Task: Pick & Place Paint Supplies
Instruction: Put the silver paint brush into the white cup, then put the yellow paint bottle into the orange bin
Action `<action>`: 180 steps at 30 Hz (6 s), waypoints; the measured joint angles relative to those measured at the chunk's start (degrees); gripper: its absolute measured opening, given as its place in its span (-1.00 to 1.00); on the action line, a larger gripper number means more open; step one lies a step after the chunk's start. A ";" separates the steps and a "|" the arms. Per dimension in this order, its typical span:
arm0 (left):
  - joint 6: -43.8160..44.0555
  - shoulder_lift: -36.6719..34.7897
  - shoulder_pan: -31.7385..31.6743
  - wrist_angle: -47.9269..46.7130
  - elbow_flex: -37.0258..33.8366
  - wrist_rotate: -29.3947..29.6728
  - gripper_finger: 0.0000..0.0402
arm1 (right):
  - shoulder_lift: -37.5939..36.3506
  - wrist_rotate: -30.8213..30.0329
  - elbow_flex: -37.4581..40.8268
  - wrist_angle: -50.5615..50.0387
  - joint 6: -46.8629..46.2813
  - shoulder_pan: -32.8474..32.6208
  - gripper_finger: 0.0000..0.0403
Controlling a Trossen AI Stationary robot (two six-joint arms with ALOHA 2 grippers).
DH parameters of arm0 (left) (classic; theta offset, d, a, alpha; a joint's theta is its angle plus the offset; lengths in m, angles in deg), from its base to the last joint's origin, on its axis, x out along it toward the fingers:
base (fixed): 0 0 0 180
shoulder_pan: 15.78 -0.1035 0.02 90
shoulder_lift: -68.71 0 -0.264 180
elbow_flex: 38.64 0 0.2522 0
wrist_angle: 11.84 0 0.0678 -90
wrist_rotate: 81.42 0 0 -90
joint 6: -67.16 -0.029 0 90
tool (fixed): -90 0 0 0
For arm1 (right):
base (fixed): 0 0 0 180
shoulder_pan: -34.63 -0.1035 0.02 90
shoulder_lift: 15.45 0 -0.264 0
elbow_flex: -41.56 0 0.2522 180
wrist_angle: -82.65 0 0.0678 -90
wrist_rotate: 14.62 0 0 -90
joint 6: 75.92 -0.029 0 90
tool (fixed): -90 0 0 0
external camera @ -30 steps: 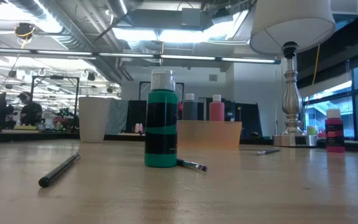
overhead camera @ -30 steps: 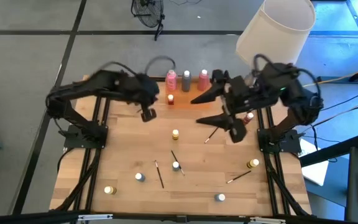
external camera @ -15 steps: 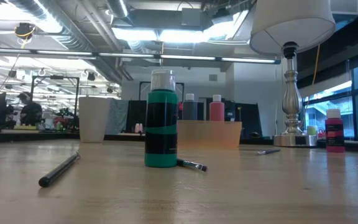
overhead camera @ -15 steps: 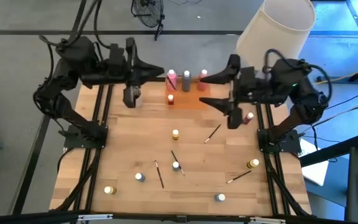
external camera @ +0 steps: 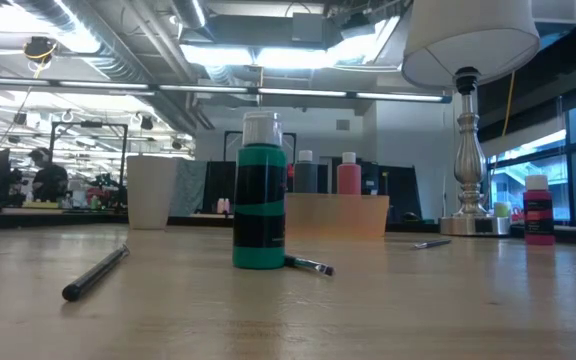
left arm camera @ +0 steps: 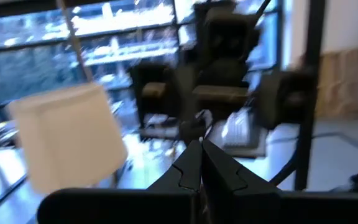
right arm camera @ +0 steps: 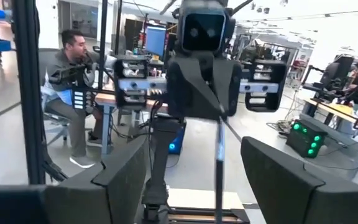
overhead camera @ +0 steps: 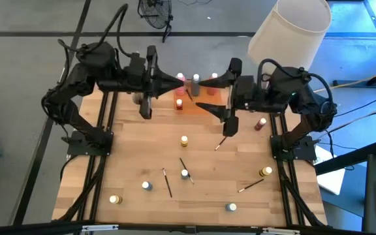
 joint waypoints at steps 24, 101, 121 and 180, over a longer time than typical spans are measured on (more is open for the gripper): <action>8.50 -39.00 -8.04 13.73 -54.44 31.00 -0.99 | -0.20 0.03 0.00 -3.69 -0.60 -5.77 0.30; 7.60 -48.42 -2.33 19.67 -78.37 21.18 -0.48 | 0.04 -11.21 -0.07 -17.75 -12.07 -5.59 0.30; 18.52 -49.57 0.74 10.32 -73.96 17.57 -0.48 | 15.63 -9.70 -0.05 -47.88 -55.19 -1.40 0.30; 26.25 -62.28 0.74 4.52 -73.96 10.32 -0.37 | 39.95 13.58 0.00 -41.90 -68.95 11.51 0.30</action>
